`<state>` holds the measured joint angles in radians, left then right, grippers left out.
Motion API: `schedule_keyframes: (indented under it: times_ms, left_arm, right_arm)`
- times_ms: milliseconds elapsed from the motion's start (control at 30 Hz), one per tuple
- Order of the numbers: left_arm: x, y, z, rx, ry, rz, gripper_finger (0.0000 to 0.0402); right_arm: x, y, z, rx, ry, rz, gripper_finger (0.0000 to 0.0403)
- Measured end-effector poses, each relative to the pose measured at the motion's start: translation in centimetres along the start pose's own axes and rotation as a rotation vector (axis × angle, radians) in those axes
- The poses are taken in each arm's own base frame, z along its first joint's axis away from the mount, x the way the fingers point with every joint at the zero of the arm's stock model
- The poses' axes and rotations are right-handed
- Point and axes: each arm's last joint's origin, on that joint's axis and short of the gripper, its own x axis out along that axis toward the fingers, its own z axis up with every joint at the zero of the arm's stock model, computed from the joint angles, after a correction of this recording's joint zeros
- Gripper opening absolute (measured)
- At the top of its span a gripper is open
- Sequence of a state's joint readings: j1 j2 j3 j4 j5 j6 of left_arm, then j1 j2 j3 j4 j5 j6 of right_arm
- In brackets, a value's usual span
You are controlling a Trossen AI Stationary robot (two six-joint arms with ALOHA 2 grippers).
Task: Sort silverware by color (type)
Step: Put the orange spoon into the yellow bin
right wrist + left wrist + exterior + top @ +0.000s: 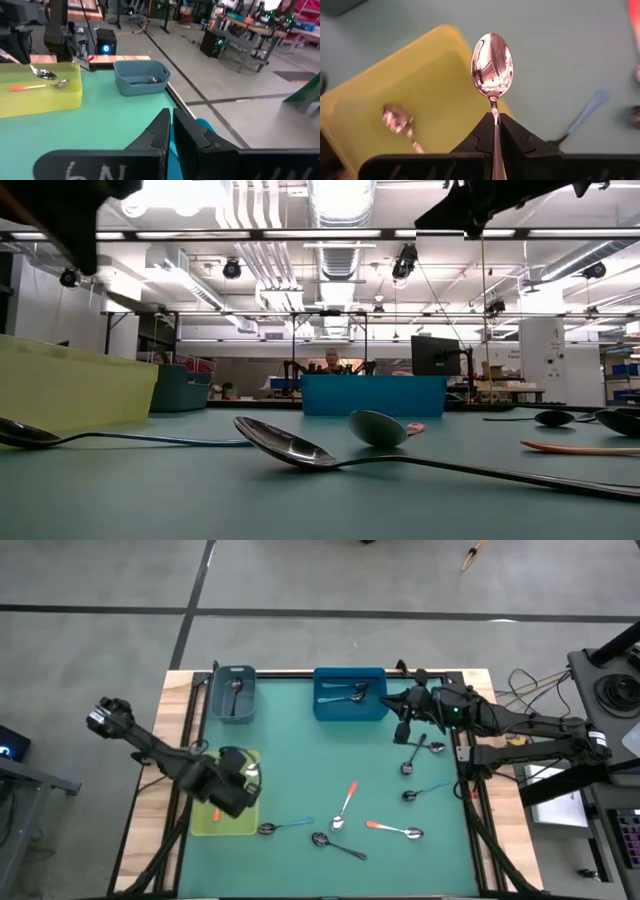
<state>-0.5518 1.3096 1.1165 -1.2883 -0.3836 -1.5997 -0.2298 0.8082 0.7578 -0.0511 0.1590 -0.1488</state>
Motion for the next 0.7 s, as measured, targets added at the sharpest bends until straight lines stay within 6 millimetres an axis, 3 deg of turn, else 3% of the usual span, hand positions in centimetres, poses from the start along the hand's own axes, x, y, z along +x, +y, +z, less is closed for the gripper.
schedule_keyframes:
  times_ms: [167, 400, 700]
  left_arm:
    - [0.7, 0.6, -2.2, -0.075, -0.003, 0.055, 0.0000]
    - [2.8, 1.2, -3.6, -0.254, -0.037, 0.142, 0.0000]
    - [5.1, 0.7, -4.8, -0.262, -0.039, 0.244, 0.0000]
  right_arm:
    - [0.1, 0.0, 0.4, -0.021, -0.038, -0.005, 0.0013]
    - [0.6, 0.0, 0.5, -0.063, -0.067, -0.011, 0.0013]
    - [2.0, 0.1, 0.4, -0.100, -0.078, -0.021, 0.0013]
